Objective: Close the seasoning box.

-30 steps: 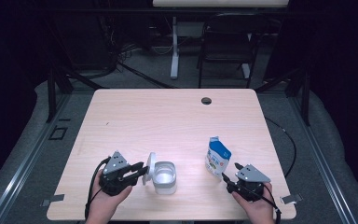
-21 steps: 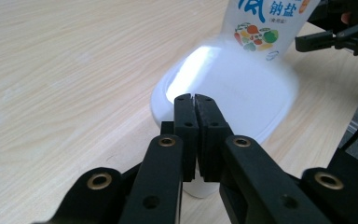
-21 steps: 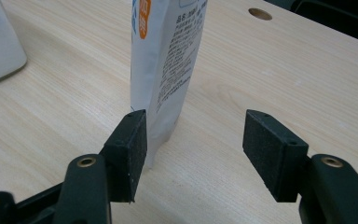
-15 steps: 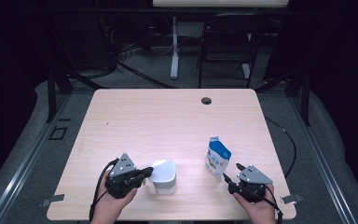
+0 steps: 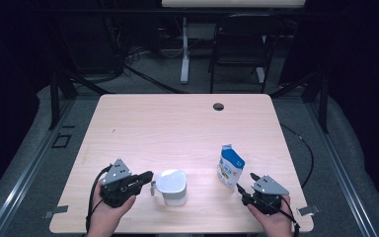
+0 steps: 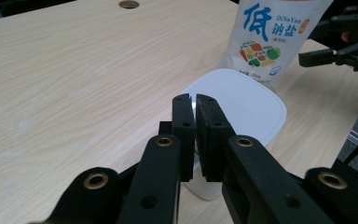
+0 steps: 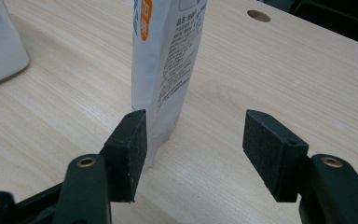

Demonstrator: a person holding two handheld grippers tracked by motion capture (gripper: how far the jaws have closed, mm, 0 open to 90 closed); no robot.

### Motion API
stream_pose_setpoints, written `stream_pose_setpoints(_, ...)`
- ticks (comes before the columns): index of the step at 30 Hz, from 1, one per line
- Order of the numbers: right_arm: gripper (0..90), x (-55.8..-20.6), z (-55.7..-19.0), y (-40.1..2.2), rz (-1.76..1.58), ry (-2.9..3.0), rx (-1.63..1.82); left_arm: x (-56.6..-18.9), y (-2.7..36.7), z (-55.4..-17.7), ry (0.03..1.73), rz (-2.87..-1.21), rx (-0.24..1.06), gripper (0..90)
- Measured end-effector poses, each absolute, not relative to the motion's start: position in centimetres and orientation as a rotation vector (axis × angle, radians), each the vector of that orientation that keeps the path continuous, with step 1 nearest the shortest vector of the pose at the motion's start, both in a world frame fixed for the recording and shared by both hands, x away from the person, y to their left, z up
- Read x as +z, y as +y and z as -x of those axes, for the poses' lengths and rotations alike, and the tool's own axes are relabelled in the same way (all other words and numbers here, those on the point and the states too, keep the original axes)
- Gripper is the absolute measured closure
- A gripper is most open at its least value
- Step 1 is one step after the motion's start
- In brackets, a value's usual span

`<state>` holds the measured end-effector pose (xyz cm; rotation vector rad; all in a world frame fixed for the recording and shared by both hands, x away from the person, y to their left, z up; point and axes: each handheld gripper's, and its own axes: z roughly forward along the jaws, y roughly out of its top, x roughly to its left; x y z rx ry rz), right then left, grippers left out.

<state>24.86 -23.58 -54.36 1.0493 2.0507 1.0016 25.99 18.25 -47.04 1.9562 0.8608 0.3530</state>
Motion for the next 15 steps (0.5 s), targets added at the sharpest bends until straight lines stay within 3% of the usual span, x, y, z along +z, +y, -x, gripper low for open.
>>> stream_pose_setpoints(15, 39.8, -54.4, -24.7, -23.5, -1.046, 2.047, 1.012, -47.0, 23.1, -26.9, 1.005, -1.817, 0.371, 73.6)
